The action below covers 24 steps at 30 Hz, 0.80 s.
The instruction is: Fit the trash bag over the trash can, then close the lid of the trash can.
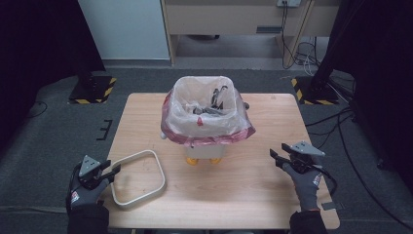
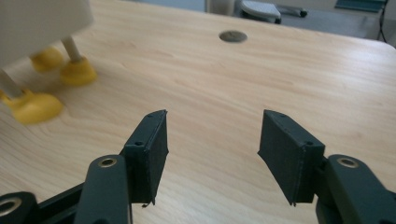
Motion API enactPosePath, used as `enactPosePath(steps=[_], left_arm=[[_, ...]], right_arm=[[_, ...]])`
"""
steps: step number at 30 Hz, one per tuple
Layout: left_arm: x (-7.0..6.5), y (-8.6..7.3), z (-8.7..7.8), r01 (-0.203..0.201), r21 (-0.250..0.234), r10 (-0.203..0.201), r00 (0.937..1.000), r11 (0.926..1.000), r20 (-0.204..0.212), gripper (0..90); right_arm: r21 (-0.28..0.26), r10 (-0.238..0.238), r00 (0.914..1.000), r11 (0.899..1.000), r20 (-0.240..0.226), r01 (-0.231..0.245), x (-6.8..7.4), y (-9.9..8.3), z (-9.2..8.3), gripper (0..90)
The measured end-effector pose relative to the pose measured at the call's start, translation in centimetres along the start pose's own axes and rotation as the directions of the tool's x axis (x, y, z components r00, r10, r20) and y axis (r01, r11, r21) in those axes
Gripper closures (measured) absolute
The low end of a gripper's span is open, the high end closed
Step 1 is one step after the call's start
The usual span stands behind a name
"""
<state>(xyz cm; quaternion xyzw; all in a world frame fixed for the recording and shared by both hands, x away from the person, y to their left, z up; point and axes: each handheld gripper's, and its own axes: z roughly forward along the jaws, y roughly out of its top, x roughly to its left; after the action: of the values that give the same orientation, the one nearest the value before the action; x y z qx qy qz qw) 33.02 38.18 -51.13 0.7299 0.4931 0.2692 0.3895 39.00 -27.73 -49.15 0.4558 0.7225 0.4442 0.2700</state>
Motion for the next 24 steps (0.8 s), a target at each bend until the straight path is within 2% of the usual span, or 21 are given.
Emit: enactPosePath(steps=[6, 13, 14, 15, 18, 20, 24], left_arm=[[0.2, -0.4, 0.6, -0.001, 0.031, 0.001, 1.0, 0.9995, 0.006, 50.6], [0.6, -0.5, 1.0, 0.011, 0.052, -0.011, 0.9999, 0.9986, 0.004, 53.4], [0.6, -0.6, 1.1, 0.021, 0.052, -0.022, 0.9998, 0.9984, 0.005, 55.2], [0.7, -0.7, 1.0, 0.012, 0.06, -0.013, 0.9999, 0.9981, 0.002, 57.0], [0.9, -0.9, 1.2, 0.021, 0.076, -0.021, 0.9998, 0.9969, -0.005, 62.1], [1.1, -1.0, 1.3, 0.042, 0.068, -0.042, 0.9991, 0.9968, 0.002, 66.4], [1.0, -0.7, 1.4, 0.049, 0.084, -0.048, 0.9987, 0.9953, -0.016, 72.1]], right_arm=[[0.046, -0.001, 1.0, 0.999, 0.009, 0.001, -0.3, -1.1, 0.2, 41.3], [0.08, -0.012, 0.9999, 0.997, -0.008, 0.013, -0.2, -1.9, 0.6, 40.0], [0.084, -0.009, 0.9999, 0.996, -0.008, 0.009, -0.2, -2.0, 0.6, 39.9], [0.086, -0.013, 0.9999, 0.996, -0.007, 0.013, -0.3, -2.1, 0.7, 39.9], [0.108, -0.001, 1.0, 0.994, -0.009, 0.002, -0.4, -2.5, 0.9, 39.9], [0.122, -0.006, 0.9999, 0.992, -0.012, 0.008, -0.4, -2.7, 1.1, 39.9], [0.15, -0.009, 0.9998, 0.989, -0.02, 0.012, -0.3, -3.0, 1.4, 38.3]])
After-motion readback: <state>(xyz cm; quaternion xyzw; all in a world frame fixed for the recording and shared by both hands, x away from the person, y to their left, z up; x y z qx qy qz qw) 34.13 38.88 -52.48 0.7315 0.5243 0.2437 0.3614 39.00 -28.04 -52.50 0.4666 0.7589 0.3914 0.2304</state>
